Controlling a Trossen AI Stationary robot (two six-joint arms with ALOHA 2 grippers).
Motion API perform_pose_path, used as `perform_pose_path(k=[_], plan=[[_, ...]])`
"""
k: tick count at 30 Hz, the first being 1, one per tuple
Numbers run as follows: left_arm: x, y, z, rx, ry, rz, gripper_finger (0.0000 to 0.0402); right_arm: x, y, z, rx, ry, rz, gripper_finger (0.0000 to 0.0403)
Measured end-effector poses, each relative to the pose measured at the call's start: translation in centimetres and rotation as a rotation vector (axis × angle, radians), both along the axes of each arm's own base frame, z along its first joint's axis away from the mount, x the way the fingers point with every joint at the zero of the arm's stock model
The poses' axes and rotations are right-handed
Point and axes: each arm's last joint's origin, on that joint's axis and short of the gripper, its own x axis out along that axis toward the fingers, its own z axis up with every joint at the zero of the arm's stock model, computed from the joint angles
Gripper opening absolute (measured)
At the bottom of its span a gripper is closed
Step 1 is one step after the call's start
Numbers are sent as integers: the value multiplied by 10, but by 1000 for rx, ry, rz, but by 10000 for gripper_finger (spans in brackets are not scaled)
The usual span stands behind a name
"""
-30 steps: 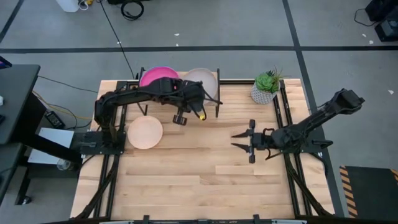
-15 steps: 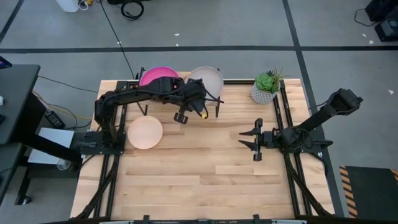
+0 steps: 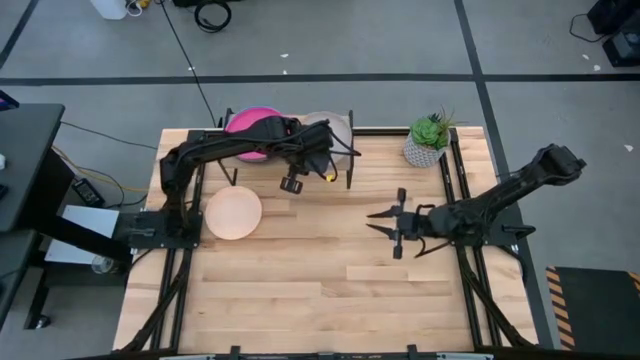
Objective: Place and stack plates onto a shelf
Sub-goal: Stack the gray plate on the brown plate on the shelf, then stack the light brown plate on the gray plate on the shelf
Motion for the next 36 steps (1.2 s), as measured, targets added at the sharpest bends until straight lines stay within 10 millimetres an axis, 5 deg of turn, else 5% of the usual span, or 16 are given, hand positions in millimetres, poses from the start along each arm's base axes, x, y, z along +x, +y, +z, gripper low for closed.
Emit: perform_pose_path(k=[15,25,31,36], plan=[[6,10,-15,-7,55,-38,17,3,-1,5,12,24,26,96],[5,5,-14,55,82,0,129,3,-1,5,9,20,27,96],[2,-27,3,108,38,-31,160,3,0,5,10,20,31,96],[-2,-71,1,-163,37,22,161,3,0,4,8,23,35,96]])
